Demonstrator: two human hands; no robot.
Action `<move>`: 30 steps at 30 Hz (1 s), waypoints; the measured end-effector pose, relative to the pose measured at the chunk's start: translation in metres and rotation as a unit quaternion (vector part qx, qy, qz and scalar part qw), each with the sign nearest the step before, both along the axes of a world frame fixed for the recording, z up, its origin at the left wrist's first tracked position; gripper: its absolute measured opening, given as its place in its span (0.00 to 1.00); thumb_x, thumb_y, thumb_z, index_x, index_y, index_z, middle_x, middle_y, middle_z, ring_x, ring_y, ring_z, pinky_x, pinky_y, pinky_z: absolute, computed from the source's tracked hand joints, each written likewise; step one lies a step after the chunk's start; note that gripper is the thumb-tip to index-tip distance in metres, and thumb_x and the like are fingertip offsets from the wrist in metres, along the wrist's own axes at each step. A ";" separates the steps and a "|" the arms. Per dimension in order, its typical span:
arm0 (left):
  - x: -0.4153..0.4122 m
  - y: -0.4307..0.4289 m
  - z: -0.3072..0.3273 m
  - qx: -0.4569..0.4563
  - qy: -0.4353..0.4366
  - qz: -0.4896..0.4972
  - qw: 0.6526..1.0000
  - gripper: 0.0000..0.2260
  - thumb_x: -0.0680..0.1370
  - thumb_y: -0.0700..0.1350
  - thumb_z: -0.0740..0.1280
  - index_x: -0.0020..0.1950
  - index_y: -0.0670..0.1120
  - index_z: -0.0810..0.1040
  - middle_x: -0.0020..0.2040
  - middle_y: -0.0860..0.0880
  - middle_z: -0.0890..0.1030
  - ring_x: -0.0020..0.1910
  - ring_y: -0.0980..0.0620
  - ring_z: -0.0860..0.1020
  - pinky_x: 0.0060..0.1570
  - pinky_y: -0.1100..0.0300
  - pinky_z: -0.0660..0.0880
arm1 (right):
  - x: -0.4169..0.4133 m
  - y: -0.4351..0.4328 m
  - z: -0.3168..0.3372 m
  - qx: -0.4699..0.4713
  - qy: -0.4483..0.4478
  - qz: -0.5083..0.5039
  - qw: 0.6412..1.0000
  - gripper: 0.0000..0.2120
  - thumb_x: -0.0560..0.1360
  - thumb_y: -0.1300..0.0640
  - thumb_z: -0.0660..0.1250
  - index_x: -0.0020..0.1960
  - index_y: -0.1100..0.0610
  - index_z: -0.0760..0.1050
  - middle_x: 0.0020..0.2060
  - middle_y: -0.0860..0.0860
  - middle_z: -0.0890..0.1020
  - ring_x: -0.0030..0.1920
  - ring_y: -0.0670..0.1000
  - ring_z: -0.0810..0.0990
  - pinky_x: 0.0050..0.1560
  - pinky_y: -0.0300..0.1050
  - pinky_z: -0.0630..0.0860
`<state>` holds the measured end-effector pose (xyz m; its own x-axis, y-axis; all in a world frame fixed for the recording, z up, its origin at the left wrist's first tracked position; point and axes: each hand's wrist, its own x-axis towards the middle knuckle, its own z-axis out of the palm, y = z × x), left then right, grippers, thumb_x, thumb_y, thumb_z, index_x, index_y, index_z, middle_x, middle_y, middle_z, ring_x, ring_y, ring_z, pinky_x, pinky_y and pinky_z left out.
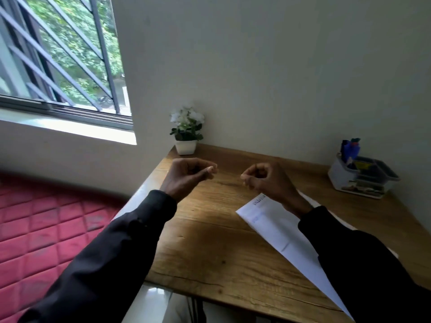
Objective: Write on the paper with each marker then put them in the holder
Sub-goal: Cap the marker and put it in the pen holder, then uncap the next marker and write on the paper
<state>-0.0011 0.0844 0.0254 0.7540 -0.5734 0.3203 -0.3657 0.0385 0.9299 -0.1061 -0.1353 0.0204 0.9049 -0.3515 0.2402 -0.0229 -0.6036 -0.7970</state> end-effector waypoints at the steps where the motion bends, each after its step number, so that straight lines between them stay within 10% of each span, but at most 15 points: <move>1: 0.002 0.008 -0.001 -0.004 0.009 0.007 1.000 0.09 0.75 0.40 0.72 0.53 0.38 0.83 0.46 0.46 0.86 0.46 0.50 0.84 0.48 0.61 0.81 | 0.005 0.008 -0.002 -0.009 0.006 0.013 1.000 0.03 0.76 0.59 0.75 0.45 0.59 0.84 0.37 0.53 0.87 0.34 0.44 0.83 0.34 0.32 0.75; 20: 0.034 0.108 -0.030 -0.045 0.080 0.106 0.990 0.11 0.73 0.37 0.73 0.53 0.34 0.82 0.44 0.42 0.86 0.43 0.45 0.84 0.49 0.57 0.81 | 0.100 0.153 -0.038 -0.217 0.123 0.013 0.968 0.16 0.73 0.43 0.75 0.46 0.56 0.81 0.37 0.50 0.82 0.37 0.49 0.82 0.39 0.50 0.85; 30: 0.036 0.085 -0.040 -0.042 0.098 0.078 0.991 0.11 0.71 0.37 0.76 0.52 0.42 0.84 0.47 0.44 0.86 0.50 0.47 0.83 0.50 0.59 0.80 | 0.066 0.102 -0.016 -0.205 0.137 0.007 0.969 0.02 0.78 0.53 0.71 0.49 0.50 0.79 0.42 0.47 0.82 0.43 0.47 0.81 0.47 0.48 0.84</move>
